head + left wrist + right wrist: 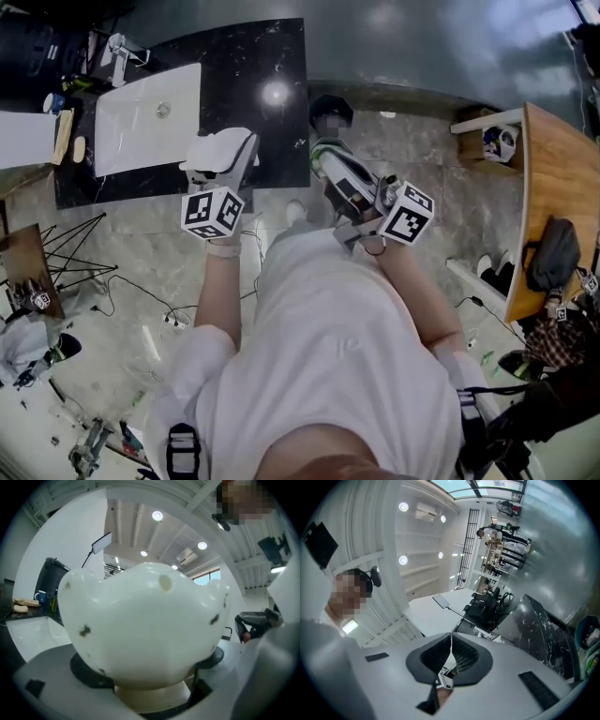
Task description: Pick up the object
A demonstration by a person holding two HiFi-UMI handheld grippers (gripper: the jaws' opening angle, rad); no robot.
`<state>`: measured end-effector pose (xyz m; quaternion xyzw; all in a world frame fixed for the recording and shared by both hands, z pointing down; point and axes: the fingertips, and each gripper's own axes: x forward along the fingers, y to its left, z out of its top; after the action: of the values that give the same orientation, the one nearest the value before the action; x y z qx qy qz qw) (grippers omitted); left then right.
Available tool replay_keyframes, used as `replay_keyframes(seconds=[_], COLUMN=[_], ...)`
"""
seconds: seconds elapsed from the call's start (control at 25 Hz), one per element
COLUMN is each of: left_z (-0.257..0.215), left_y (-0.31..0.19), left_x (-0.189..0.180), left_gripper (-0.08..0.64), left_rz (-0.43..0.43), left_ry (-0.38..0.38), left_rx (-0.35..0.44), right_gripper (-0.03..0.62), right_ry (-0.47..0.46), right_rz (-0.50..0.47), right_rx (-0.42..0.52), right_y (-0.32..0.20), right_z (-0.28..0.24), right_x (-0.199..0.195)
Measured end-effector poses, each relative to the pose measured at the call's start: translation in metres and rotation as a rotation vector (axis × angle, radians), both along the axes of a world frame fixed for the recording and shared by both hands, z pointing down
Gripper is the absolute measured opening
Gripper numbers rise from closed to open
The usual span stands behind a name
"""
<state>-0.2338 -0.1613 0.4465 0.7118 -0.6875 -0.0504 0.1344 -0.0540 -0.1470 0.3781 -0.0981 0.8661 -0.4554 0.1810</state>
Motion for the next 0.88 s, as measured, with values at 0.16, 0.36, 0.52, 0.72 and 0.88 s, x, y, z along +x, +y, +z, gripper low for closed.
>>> replay_keyframes(seconds=[0.16, 0.36, 0.52, 0.72, 0.88], left_z=[-0.017, -0.036, -0.048, -0.063, -0.068], left_y=[0.026, 0.063, 0.093, 0.133, 0.15], left_x=[-0.011, -0.026, -0.035, -0.051, -0.055], left_gripper=[0.505, 0.504, 0.503, 0.503, 0.503], left_rz=[-0.054, -0.116, -0.164, -0.209, -0.229], left_ry=[0.07, 0.164, 0.229, 0.318, 0.387], left_rx=[0.042, 0.098, 0.127, 0.165, 0.21], right_gripper=[0.021, 0.021, 0.021, 0.021, 0.021], right_ry=[-0.021, -0.039, -0.05, -0.057, -0.053], right_rz=[-0.078, -0.156, -0.216, -0.276, -0.307], right_rx=[-0.009, -0.023, -0.032, -0.034, -0.034], right_y=[0.008, 0.022, 0.036, 0.057, 0.065], right_z=[-0.001, 0.0, 0.002, -0.001, -0.001], right_x=[-0.018, -0.043, -0.062, -0.09, -0.099])
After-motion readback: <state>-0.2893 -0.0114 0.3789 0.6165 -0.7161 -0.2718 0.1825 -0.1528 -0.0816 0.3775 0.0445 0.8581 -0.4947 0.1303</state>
